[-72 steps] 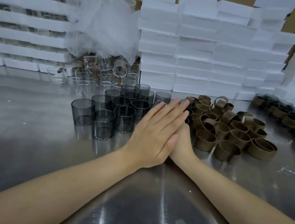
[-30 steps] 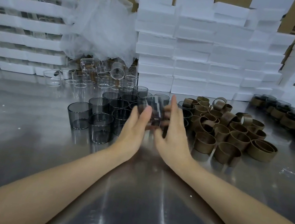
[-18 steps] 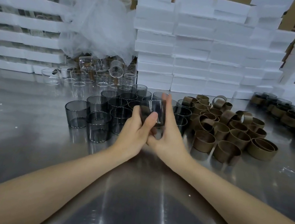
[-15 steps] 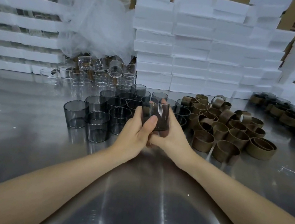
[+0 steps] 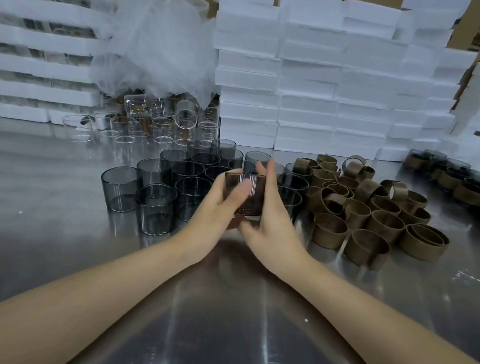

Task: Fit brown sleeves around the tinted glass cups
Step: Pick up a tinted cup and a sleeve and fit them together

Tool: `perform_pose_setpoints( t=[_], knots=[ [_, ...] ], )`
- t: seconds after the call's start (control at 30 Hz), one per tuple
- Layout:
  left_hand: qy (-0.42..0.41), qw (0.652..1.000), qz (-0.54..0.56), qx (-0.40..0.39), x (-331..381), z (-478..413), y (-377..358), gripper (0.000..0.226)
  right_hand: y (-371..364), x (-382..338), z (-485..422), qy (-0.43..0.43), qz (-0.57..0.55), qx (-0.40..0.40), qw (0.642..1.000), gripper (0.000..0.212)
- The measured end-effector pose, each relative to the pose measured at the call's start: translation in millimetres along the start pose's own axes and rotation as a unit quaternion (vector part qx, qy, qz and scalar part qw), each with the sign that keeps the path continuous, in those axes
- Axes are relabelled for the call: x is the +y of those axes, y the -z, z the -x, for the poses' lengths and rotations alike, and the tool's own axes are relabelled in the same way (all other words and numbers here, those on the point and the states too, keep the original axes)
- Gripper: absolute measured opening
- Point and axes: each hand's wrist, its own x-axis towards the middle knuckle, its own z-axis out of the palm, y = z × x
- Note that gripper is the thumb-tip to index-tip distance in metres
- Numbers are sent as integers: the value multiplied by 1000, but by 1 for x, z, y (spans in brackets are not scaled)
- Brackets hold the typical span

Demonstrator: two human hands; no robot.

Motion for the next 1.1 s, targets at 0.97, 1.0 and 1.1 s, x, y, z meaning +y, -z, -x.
perform_pose_setpoints(
  t=[0.97, 1.0, 1.1],
  knots=[
    [4, 997, -38, -71, 0, 1, 1, 130, 77, -19, -11, -102, 528, 91, 838, 23],
    [-4, 997, -38, -68, 0, 1, 1, 128, 75, -19, -11, -75, 513, 123, 846, 25],
    [-21, 998, -36, -47, 1, 1, 3, 118, 69, -23, -9, 38, 423, 178, 888, 30]
  ],
)
